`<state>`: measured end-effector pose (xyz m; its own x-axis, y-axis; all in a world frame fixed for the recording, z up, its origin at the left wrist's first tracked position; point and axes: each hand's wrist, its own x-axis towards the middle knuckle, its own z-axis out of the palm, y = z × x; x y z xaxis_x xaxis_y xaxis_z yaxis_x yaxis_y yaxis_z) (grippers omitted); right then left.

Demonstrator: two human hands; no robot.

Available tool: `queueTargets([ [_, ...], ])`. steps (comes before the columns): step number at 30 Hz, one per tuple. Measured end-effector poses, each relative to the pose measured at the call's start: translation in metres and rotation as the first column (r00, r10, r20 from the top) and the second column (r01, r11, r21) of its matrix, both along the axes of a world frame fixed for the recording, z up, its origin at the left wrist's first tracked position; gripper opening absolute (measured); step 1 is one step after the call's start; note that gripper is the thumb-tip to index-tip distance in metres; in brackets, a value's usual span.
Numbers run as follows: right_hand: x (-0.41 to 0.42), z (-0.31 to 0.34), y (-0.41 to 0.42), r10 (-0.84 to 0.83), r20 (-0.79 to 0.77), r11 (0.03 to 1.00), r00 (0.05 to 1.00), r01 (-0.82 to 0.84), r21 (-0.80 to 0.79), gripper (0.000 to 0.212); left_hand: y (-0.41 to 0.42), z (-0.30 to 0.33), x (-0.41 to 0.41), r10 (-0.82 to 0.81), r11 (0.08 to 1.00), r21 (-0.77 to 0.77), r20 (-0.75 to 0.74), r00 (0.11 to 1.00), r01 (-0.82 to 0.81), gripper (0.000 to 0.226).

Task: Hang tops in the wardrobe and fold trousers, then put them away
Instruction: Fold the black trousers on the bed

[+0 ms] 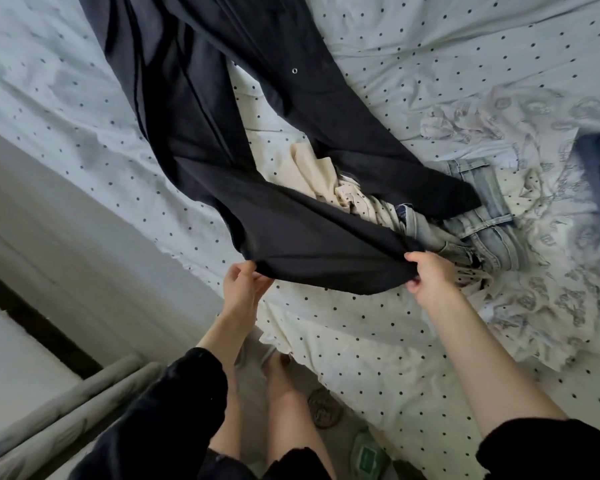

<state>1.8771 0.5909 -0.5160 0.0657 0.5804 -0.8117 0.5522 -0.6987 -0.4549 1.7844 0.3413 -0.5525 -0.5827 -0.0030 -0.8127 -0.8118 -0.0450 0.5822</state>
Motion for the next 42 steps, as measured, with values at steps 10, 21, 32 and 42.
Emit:
queueTargets([
  [10, 0.041, -0.009, 0.004, -0.119, 0.108, 0.988, 0.987, 0.128, -0.086, 0.020, -0.006, -0.002, 0.028, -0.267, 0.952, -0.150, 0.023, 0.964, 0.267, 0.014],
  [21, 0.044, -0.042, -0.036, 0.221, 0.052, 0.949, 0.974, -0.203, -0.241, 0.037, -0.013, -0.034, -0.041, -0.475, 0.828, -0.378, -0.083, 0.876, 0.413, 0.067],
  [32, 0.058, -0.055, -0.063, 0.210, 0.040, 0.945, 0.977, -0.192, -0.264, 0.043, -0.003, -0.045, -0.057, -0.052, 0.997, -0.052, 0.078, 0.996, 0.056, 0.015],
  [42, 0.069, -0.032, -0.090, 0.417, 0.098, 0.880, 0.903, -0.374, -0.294, 0.016, -0.027, -0.033, -0.033, -0.066, 0.994, -0.080, 0.102, 0.993, 0.075, 0.016],
])
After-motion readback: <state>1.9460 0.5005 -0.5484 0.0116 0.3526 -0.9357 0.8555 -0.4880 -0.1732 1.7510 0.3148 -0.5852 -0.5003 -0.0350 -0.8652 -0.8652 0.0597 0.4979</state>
